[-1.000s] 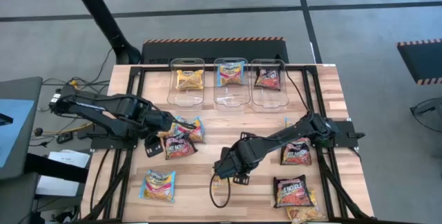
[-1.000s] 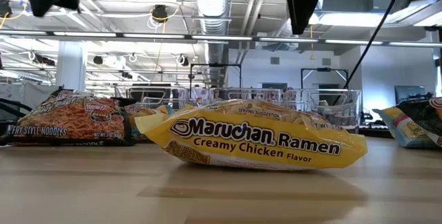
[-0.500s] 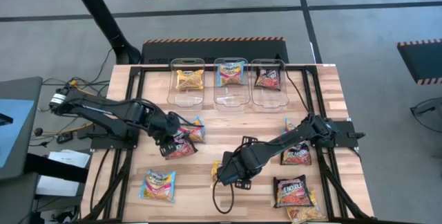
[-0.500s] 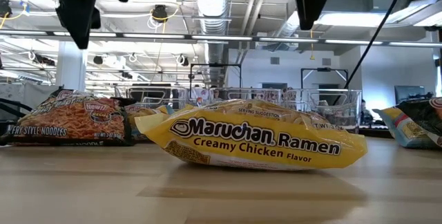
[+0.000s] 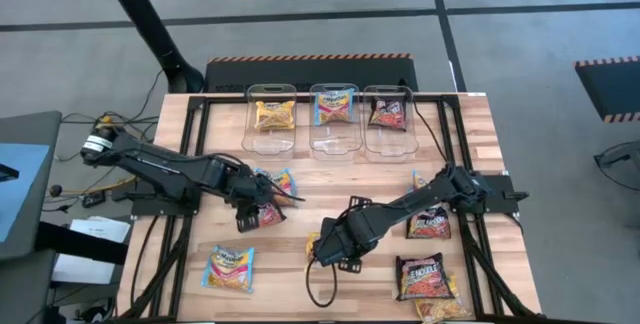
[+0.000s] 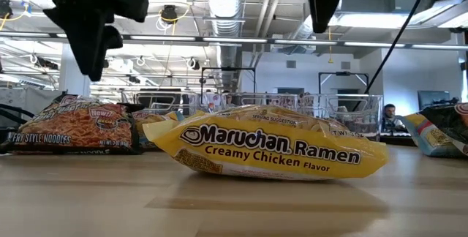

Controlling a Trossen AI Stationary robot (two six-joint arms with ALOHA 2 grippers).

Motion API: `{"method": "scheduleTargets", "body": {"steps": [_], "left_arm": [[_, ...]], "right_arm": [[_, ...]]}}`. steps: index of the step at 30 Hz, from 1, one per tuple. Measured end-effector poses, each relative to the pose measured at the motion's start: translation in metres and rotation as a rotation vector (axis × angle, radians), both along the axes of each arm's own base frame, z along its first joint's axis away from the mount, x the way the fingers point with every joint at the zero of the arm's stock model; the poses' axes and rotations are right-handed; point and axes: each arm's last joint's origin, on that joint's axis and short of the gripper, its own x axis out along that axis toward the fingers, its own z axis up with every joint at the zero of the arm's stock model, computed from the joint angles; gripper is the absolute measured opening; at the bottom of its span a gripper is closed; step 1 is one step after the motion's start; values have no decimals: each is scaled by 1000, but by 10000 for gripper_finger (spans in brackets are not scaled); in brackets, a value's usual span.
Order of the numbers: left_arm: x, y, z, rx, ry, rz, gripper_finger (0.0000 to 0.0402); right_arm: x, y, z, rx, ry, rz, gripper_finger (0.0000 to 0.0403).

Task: Sort Maruchan noodles
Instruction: Put the black noodle pack into the right transparent bin

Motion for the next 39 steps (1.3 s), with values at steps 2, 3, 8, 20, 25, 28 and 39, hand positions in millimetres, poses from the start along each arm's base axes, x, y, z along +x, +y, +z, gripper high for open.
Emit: {"method": "scheduleTargets", "body": {"steps": [2, 3, 8, 20, 25, 28, 39], "left_arm": [[4, -1, -6, 16, 29, -29, 153], [6, -1, -10, 25, 47, -44, 153], [14, -3, -27, 42, 127, -85, 153], [24, -6, -51, 53, 229, -106, 153], [25, -7, -55, 40, 244, -106, 152], [25, -7, -54, 35, 242, -95, 137], [25, -8, -54, 10, 242, -108, 6]], "right_arm": [[0, 0, 0, -1, -1, 0, 194], [0, -1, 0, -1, -2, -3, 194], [1, -3, 0, -2, -2, -11, 194], [3, -6, 0, -4, -4, -20, 194], [3, -7, 0, -4, -7, -29, 194], [4, -7, 0, -1, -14, -30, 194], [7, -9, -1, 7, -33, -97, 194]]}}
